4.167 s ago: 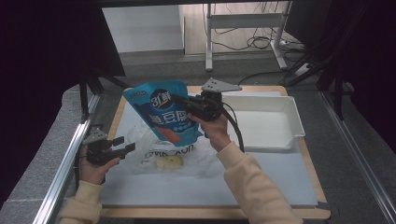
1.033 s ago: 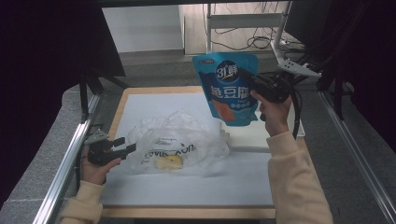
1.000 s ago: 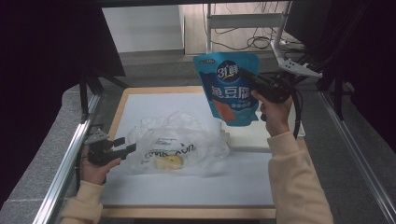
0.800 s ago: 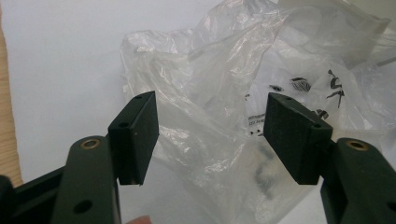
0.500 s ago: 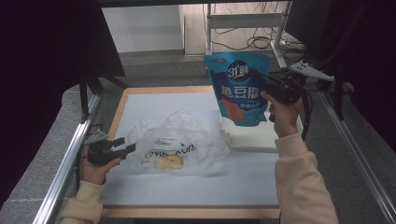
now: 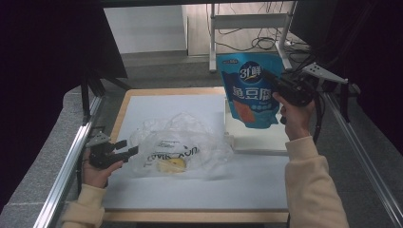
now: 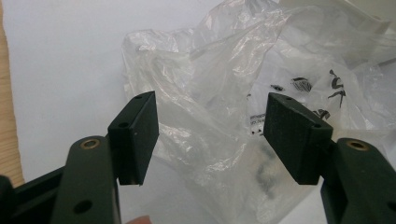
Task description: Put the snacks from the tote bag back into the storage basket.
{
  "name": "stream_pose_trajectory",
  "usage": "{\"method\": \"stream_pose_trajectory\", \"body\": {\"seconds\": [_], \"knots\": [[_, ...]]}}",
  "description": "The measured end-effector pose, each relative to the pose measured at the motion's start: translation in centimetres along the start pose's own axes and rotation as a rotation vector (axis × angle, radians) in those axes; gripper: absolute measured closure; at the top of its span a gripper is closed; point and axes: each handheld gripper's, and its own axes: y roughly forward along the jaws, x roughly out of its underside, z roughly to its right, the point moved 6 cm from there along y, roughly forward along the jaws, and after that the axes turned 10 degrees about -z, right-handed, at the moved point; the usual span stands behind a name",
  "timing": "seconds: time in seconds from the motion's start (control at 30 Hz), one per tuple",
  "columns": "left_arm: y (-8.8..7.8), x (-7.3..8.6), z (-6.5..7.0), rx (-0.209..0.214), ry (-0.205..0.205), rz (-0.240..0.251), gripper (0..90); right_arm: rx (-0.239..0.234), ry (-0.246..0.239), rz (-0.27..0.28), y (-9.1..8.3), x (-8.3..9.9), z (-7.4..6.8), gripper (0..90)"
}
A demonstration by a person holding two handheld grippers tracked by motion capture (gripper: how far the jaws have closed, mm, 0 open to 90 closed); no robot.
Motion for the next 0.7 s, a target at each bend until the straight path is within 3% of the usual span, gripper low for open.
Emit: {"method": "stream_pose_trajectory", "body": {"seconds": [0.37,0.7], "knots": [[-0.1,0.0,-0.1,-0.002,0.003,0.000,36.0,0.018,0.008,-0.013,0.1,0.5,1.1,88.8],[0.0,0.0,-0.1,-0.005,0.003,-0.004,36.0,0.037,0.022,-0.051,1.7,2.5,2.3,88.8]]}}
